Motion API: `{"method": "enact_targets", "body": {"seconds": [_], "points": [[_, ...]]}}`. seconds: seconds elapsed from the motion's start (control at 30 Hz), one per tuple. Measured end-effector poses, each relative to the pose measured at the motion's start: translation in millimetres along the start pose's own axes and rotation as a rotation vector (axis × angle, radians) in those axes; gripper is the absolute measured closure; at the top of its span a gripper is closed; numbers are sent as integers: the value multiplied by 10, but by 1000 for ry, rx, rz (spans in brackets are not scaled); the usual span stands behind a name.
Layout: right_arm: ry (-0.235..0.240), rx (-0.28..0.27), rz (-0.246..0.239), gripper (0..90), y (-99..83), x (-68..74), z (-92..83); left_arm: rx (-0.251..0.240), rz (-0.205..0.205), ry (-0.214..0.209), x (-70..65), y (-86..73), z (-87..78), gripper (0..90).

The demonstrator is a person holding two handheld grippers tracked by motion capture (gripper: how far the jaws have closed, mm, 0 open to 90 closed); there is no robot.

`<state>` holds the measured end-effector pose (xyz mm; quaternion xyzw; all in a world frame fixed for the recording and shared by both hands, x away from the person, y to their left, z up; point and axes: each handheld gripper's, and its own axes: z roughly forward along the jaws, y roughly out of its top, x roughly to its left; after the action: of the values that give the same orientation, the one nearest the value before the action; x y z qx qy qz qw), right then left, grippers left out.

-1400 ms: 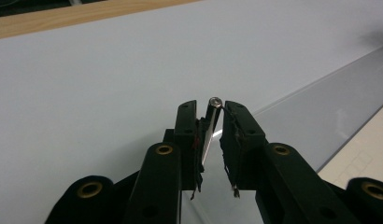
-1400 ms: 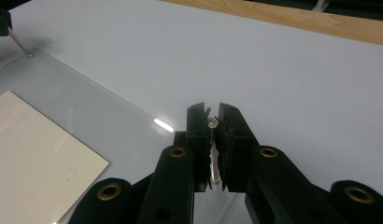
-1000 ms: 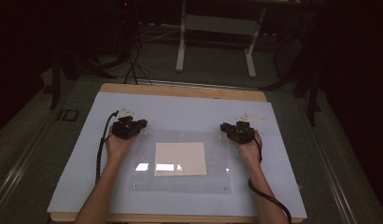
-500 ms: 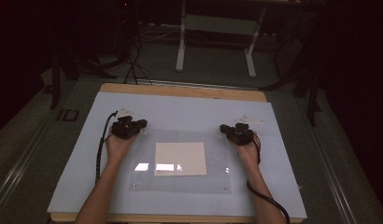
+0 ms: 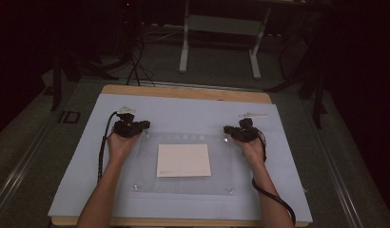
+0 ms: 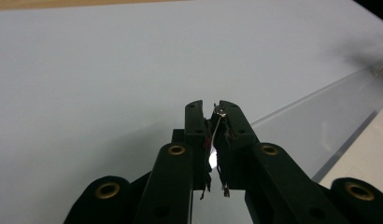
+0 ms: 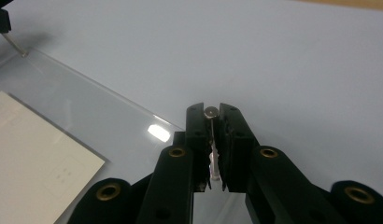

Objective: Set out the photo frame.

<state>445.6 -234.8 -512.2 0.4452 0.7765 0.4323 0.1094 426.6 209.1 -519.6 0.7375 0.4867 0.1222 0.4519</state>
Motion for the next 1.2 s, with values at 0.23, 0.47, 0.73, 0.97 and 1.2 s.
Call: {"method": "enact_targets", "body": {"seconds": [0.23,0.47,0.73,0.97,1.2], "points": [[7,65,87,844,140,-70,68,19,-104,-39,109,88,84,837],[12,106,135,852,248,-143,149,6,-236,-53,194,119,184,838],[-55,101,120,663,278,-124,100,41,-322,-35,225,184,262,841],[-60,67,53,584,260,16,-152,47,-331,-33,227,193,270,840],[10,39,-9,722,270,220,-385,46,-339,-39,236,190,272,839]]}}
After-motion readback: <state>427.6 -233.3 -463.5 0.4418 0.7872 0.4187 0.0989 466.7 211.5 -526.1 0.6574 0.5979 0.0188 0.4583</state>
